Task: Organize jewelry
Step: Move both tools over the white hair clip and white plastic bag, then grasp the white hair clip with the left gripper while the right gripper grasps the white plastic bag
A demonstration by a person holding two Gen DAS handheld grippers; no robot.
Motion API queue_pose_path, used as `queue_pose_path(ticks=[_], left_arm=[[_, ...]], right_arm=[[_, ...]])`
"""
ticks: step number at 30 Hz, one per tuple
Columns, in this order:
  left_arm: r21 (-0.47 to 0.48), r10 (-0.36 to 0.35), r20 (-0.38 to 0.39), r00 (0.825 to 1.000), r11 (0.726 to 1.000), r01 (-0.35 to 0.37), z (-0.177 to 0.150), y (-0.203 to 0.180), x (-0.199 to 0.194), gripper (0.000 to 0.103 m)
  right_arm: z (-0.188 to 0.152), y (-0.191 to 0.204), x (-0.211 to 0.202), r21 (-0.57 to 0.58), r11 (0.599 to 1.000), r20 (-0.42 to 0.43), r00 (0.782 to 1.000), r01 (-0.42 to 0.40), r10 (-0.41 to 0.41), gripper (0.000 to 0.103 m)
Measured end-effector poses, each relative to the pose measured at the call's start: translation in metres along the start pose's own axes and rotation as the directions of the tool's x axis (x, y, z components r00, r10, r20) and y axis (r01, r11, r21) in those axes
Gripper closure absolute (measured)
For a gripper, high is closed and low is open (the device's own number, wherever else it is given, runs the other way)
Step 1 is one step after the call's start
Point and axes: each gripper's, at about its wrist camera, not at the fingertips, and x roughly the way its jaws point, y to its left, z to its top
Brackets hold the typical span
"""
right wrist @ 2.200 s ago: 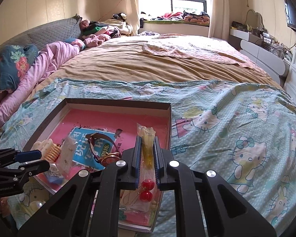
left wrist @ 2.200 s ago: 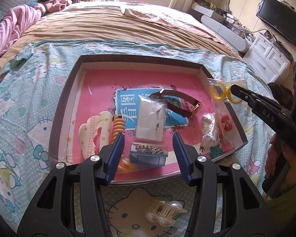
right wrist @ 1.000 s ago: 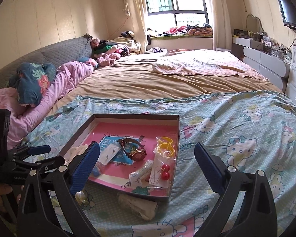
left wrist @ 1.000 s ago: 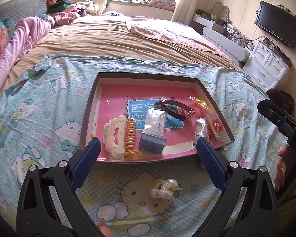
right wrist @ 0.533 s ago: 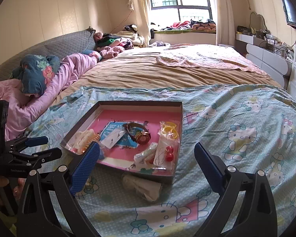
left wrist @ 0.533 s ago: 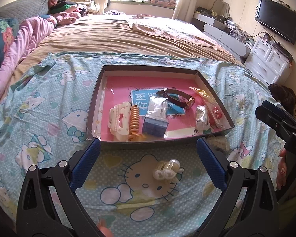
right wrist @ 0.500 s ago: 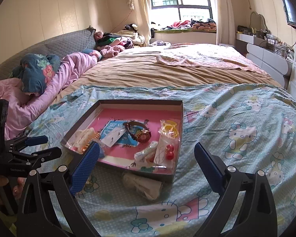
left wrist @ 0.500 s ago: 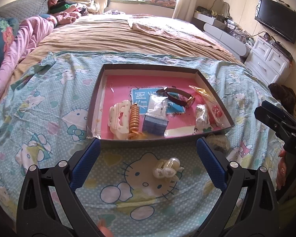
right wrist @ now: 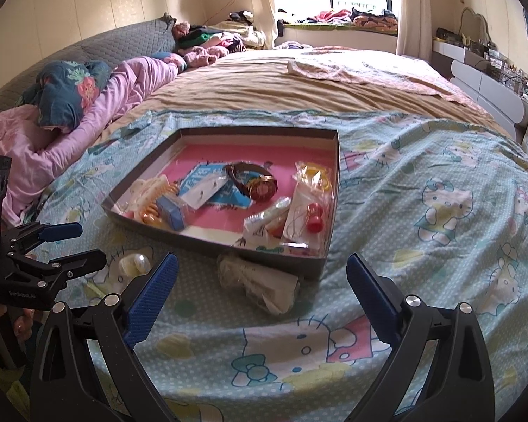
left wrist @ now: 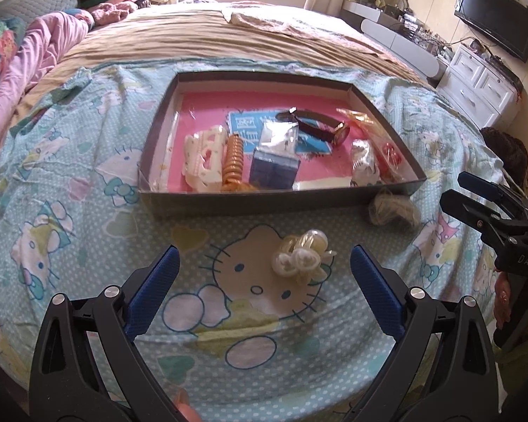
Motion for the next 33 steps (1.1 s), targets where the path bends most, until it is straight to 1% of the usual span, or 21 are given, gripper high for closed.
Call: queue_pose_path(ticks=[3, 8, 9, 10, 12, 14, 15, 16, 17, 20, 25, 29, 30, 31, 32, 33], left_arm=[[0.002, -0.016, -0.031, 0.999, 1.0, 0.016, -0.005, -0.003, 0.012, 0.012], [0.012, -0.039, -0.058, 0.998, 0.999, 0.039, -0.008, -0.01, 0.027, 0.013], [0.018, -0.043, -0.058, 0.997, 0.999, 0.044, -0.008, -0.012, 0.03, 0.014], [0.024, -0.046, -0.059, 0.997, 0.999, 0.047, -0.007, -0.014, 0.033, 0.017], [0.033, -0.05, -0.068, 0.996, 0.998, 0.052, -0.007, -0.016, 0.04, 0.025], [0.04, -0.048, -0.074, 0.996, 0.998, 0.051, -0.007, -0.018, 0.045, 0.04], [0.049, -0.037, -0.07, 0.997, 0.998, 0.041, -0.007, -0.019, 0.046, 0.047], [0.057, -0.032, -0.065, 0.997, 0.998, 0.036, -0.008, -0.02, 0.046, 0.063], [0.058, -0.029, -0.061, 0.998, 0.998, 0.033, -0.008, -0.02, 0.046, 0.069], [0.032, -0.05, -0.058, 0.997, 0.998, 0.052, -0.007, -0.014, 0.042, 0.069], [0.009, -0.047, -0.039, 0.998, 0.999, 0.047, -0.007, -0.005, 0.03, 0.069], [-0.003, -0.046, -0.016, 0.999, 0.999, 0.046, -0.002, 0.0, 0.019, 0.069], [-0.005, -0.046, -0.006, 0.999, 0.999, 0.046, -0.001, 0.001, 0.016, 0.069], [-0.006, -0.047, -0.001, 0.999, 0.999, 0.047, 0.0, 0.001, 0.013, 0.069], [-0.007, -0.046, 0.003, 0.999, 0.999, 0.046, 0.001, 0.002, 0.011, 0.069], [-0.007, -0.046, 0.009, 0.999, 0.999, 0.046, 0.002, 0.001, 0.009, 0.069]], right_arm=[[-0.005, -0.005, 0.006, 0.016, 1.0, -0.026, 1.0, 0.002, -0.001, 0.007], [-0.011, -0.012, 0.015, 0.039, 0.999, -0.064, 0.998, 0.008, -0.005, 0.007], [-0.012, -0.014, 0.017, 0.044, 0.999, -0.069, 0.998, 0.008, -0.005, 0.007], [-0.012, -0.015, 0.018, 0.049, 0.999, -0.072, 0.997, 0.006, -0.003, 0.007], [-0.014, -0.017, 0.02, 0.057, 0.998, -0.081, 0.997, 0.005, 0.0, 0.007], [-0.014, -0.019, 0.021, 0.058, 0.998, -0.087, 0.996, 0.005, 0.0, 0.007], [-0.014, -0.02, 0.022, 0.059, 0.998, -0.089, 0.996, 0.004, 0.001, 0.007], [-0.014, -0.02, 0.023, 0.062, 0.998, -0.092, 0.996, 0.002, 0.004, 0.007], [-0.015, -0.02, 0.024, 0.064, 0.998, -0.094, 0.996, -0.002, 0.008, 0.007], [-0.015, -0.018, 0.032, 0.066, 0.998, -0.106, 0.994, -0.009, 0.016, 0.007], [-0.013, -0.014, 0.051, 0.108, 0.994, -0.131, 0.991, -0.017, 0.031, 0.007], [-0.013, -0.012, 0.068, 0.147, 0.989, -0.156, 0.988, 0.008, 0.015, 0.007], [-0.014, -0.012, 0.071, 0.152, 0.988, -0.159, 0.987, 0.023, 0.001, 0.01], [-0.014, -0.01, 0.073, 0.151, 0.988, -0.158, 0.987, 0.02, 0.004, 0.018], [-0.014, -0.009, 0.073, 0.149, 0.989, -0.155, 0.988, 0.008, 0.015, 0.023], [-0.014, -0.006, 0.072, 0.142, 0.99, -0.152, 0.988, -0.002, 0.024, 0.033]])
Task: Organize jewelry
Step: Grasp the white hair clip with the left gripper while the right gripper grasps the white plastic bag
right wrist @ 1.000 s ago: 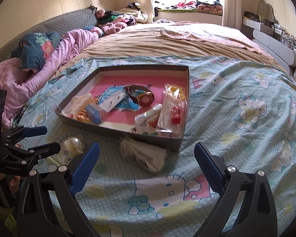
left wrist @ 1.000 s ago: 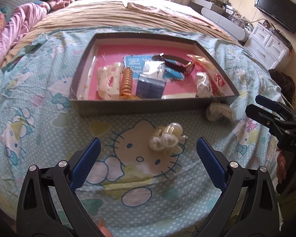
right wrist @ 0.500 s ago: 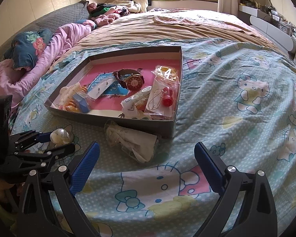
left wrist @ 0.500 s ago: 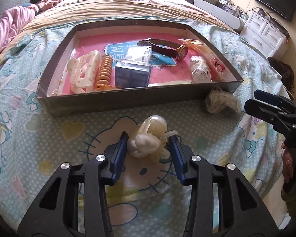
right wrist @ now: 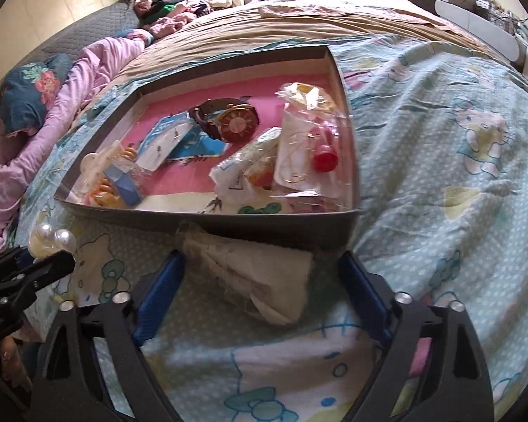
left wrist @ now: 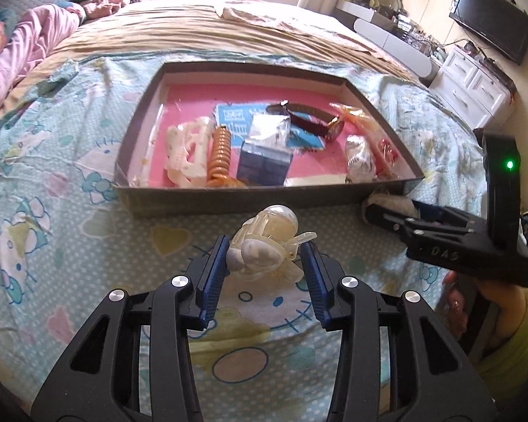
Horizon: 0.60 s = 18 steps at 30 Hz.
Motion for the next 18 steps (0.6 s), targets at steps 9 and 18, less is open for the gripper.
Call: queue_pose_path(ticks=[9, 18], left_arm=[[-0.011, 0.001, 0.052, 0.999, 1.0, -0.001, 0.015, 0.003, -0.017, 0.069], [-0.04, 0.021, 0.081, 0.997, 0.999, -0.018, 0.031, 0.016, -0.023, 0.069]], right_arm=[[-0.006, 0.01, -0.024, -0.06, 0.995, -0.001, 0.997, -0.075, 0.075, 0.048], [0.014, 0.023, -0.056, -0.107, 0.989, 0.086, 0.99, -0.099, 0.108, 0.049]])
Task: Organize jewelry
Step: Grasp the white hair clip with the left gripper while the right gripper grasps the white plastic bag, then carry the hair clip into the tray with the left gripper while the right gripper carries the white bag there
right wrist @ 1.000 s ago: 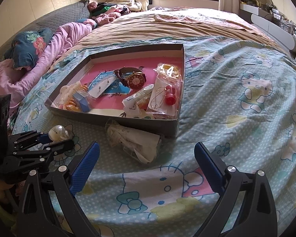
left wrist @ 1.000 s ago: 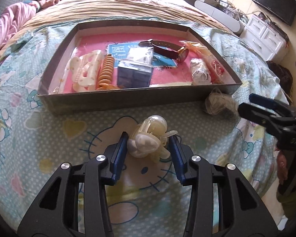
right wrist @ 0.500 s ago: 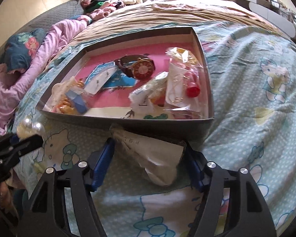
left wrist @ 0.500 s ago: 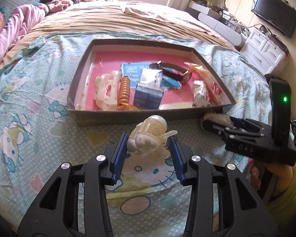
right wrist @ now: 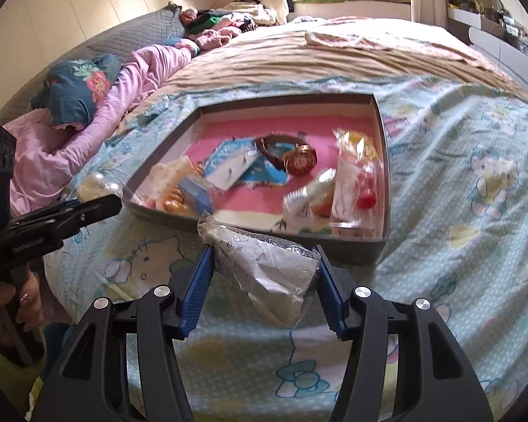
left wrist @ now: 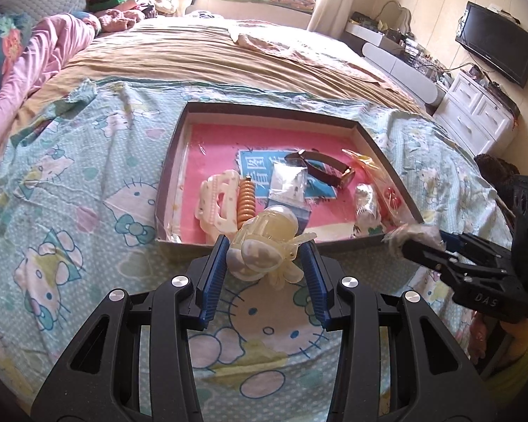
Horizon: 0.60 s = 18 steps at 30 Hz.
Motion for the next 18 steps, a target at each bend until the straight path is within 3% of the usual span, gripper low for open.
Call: queue_pose_path(ticks=[18], left_arm=[[0.012, 0.003, 0.016, 1.0, 1.0, -0.003, 0.027, 0.0, 0.014, 0.069]], right_arm=[[0.049, -0.018, 0.002, -0.012, 0.999, 0.101, 0.994, 0.053, -0.052, 0.049]])
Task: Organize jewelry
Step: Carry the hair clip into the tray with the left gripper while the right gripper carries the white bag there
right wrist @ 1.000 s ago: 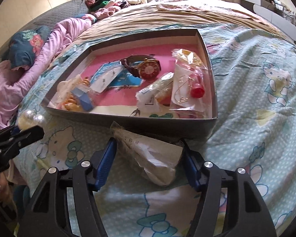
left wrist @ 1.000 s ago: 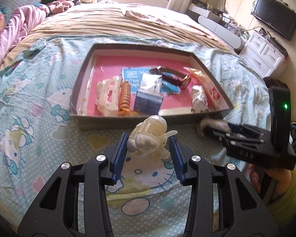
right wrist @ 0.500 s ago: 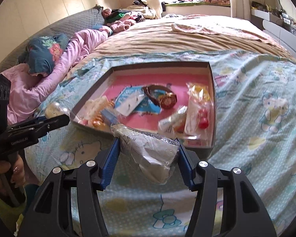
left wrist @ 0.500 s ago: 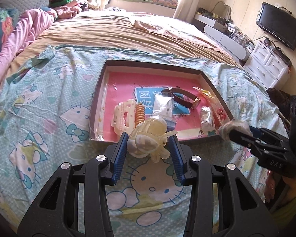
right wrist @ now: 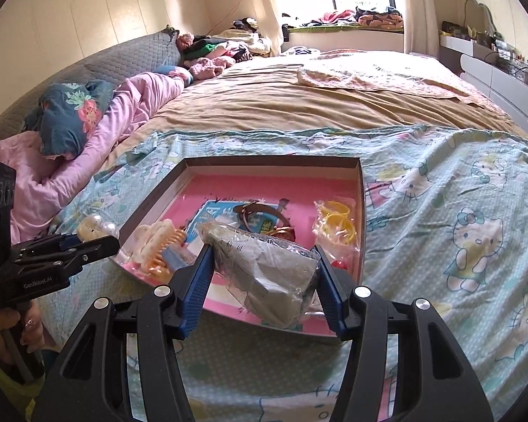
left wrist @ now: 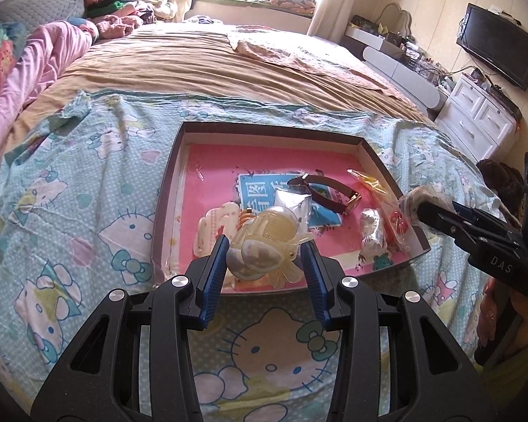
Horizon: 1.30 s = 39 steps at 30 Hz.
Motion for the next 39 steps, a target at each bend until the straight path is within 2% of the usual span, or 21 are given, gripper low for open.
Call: queue_pose_path(ticks=[16, 34, 39], left_arm=[[0.047, 0.009, -0.01, 1.0, 0.999, -0.008, 0.017, -0.014, 0.024, 0.069], [0.036, 0.054, -0.066, 0.996, 0.998, -0.052, 0.014, -0.004, 0.053, 0.069], [0.037, 0.054, -0.061, 0.997, 0.998, -0.052, 0.015, -0.004, 0.052, 0.061]], right_arm=[[0.0, -0.023, 0.008, 0.027, 0.999, 0.001, 0.999, 0.044, -0.044, 0.049], [-0.015, -0.011, 0.04, -0.014, 1.0, -0.091, 0.996, 0.025, -0.027, 0.049], [-0.015, -0.007, 0.043, -0.021, 1.0, -0.1, 0.995, 0.022, -0.024, 0.049]])
